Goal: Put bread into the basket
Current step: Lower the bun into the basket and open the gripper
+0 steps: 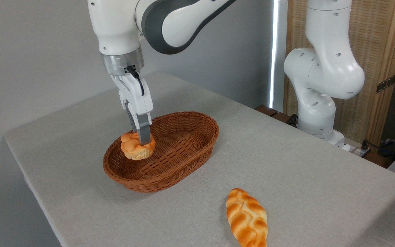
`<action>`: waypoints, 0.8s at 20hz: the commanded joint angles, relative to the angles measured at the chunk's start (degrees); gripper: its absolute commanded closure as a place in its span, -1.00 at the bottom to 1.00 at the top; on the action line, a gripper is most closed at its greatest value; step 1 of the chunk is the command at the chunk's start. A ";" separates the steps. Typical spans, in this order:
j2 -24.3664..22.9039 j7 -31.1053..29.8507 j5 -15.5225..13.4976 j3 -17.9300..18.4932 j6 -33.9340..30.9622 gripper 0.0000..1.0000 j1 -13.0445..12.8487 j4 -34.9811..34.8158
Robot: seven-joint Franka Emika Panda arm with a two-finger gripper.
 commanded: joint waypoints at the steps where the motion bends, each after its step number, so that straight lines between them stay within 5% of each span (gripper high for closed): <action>1: -0.40 0.39 -0.34 0.25 0.55 -0.45 -0.08 -0.48; 8: -0.40 0.57 0.71 0.34 0.55 -0.72 0.01 -0.48; 11: -0.57 0.57 1.59 0.34 0.46 -0.98 0.01 -0.39; 16: -1.28 0.48 1.68 0.95 -0.07 -1.00 0.01 0.05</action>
